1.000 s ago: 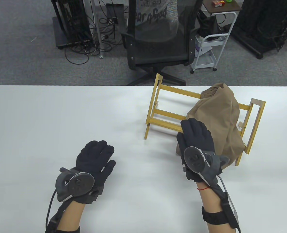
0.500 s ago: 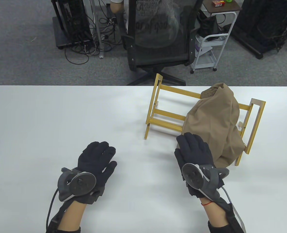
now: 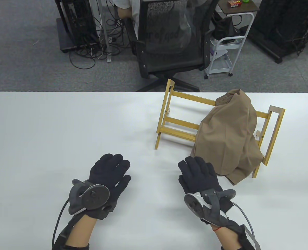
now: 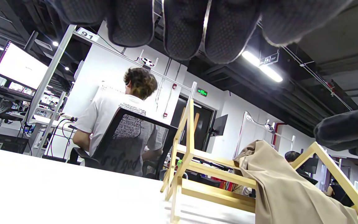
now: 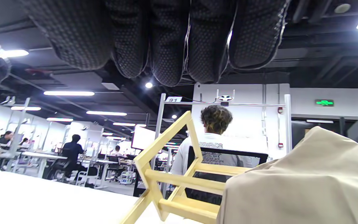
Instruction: Hang shorts on book rack
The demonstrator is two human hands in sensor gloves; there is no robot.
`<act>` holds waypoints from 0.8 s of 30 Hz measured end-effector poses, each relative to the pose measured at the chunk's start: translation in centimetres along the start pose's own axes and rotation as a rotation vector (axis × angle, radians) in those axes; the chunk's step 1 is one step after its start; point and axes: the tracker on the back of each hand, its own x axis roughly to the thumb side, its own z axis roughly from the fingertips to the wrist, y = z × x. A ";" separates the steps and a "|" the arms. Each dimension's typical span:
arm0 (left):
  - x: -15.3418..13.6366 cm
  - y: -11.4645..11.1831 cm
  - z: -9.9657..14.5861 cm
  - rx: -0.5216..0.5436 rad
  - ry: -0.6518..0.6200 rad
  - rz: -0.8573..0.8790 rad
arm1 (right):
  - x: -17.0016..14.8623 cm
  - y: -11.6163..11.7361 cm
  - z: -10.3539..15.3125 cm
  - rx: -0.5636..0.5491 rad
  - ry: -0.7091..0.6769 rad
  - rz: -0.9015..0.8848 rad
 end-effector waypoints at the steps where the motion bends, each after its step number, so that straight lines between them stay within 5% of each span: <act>1: 0.1 -0.1 0.0 -0.005 -0.004 -0.002 | 0.2 0.1 0.1 0.005 -0.012 0.003; 24: 2.0 -0.7 0.2 -0.035 -0.057 -0.009 | 3.3 1.6 2.1 0.073 -0.166 0.047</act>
